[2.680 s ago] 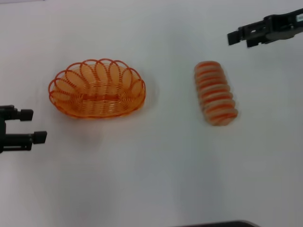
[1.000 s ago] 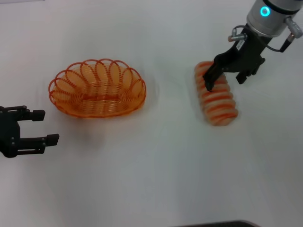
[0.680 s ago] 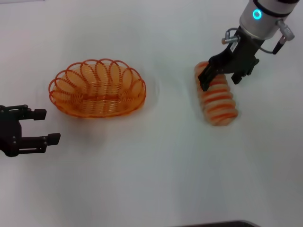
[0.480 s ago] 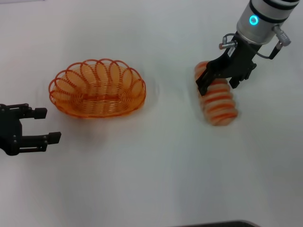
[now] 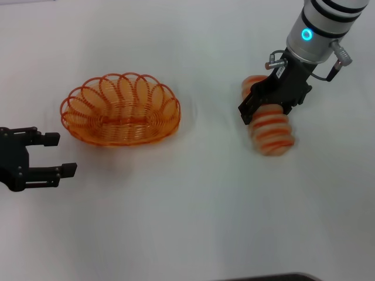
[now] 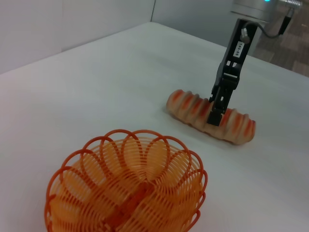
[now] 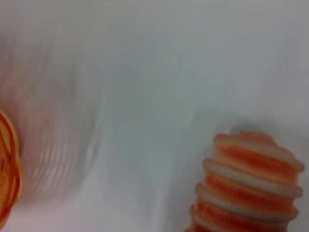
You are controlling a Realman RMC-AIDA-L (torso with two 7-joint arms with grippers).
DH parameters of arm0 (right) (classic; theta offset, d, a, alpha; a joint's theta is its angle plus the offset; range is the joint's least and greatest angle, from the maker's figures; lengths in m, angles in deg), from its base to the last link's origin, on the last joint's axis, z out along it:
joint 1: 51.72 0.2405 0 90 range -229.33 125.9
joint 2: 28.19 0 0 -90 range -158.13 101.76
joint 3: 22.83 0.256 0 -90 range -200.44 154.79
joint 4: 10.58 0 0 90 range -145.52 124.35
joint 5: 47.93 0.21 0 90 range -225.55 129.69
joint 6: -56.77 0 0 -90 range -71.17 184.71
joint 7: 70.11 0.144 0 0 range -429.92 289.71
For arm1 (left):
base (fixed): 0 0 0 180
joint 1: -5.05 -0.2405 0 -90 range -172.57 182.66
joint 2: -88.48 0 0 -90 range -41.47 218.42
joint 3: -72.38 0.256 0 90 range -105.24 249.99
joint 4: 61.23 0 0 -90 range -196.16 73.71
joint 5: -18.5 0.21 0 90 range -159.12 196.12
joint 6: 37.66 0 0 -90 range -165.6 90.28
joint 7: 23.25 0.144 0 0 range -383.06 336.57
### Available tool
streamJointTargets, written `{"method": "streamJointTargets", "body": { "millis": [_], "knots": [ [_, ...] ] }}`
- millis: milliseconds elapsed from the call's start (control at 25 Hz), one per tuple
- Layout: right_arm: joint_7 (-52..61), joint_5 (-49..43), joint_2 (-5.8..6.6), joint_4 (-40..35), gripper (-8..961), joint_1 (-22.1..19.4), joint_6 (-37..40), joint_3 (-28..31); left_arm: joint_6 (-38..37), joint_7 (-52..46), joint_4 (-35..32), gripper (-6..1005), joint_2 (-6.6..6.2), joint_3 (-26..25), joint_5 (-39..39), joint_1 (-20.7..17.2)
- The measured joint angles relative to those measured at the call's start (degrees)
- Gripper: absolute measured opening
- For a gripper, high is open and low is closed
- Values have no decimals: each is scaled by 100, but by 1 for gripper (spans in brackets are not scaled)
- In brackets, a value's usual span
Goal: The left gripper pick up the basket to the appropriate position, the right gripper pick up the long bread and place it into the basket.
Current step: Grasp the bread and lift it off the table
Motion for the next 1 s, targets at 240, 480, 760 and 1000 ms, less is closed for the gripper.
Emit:
{"method": "streamJointTargets", "body": {
  "millis": [240, 480, 760, 1000],
  "knots": [
    [57, -64, -3, 3, 842, 16, 0, 0, 61, 0, 3, 771, 0, 0, -3, -1],
    [90, -266, -45, 3, 820, 61, -12, -8, 87, 0, 14, 770, 3, 9, 3, 25],
    [53, -301, -104, -58, 739, 71, -70, -88, 157, 0, 18, 772, 8, 9, 14, 40],
    [-149, -290, -179, -579, 664, 33, -56, -102, 158, -3, 18, 765, 2, 19, 23, 49]
  ]
}}
